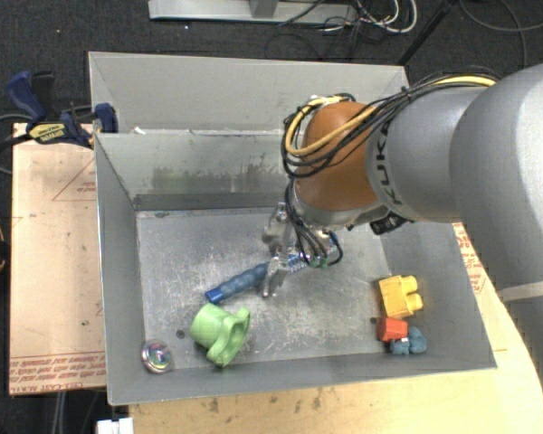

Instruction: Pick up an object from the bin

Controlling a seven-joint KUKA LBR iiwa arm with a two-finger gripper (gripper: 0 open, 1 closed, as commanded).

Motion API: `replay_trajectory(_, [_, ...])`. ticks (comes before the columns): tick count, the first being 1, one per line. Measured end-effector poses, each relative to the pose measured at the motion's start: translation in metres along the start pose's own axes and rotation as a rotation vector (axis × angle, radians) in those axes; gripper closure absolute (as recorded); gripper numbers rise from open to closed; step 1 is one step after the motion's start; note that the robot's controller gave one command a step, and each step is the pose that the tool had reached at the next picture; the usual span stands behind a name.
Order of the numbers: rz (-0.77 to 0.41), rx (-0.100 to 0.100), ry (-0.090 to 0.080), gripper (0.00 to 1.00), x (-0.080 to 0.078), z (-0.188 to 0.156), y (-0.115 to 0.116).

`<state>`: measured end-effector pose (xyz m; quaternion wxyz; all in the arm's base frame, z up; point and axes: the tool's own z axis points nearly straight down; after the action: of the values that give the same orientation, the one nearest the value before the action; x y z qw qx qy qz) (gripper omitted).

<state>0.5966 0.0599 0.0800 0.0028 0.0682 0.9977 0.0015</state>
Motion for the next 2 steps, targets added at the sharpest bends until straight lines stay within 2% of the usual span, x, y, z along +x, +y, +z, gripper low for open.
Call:
replay_trajectory(1, [0.001, 0.001, 0.002, 0.0, -0.001, -0.001, 0.001])
replay_trajectory(2, [0.011, -0.008, -0.006, 0.0, -0.004, 0.003, -0.013])
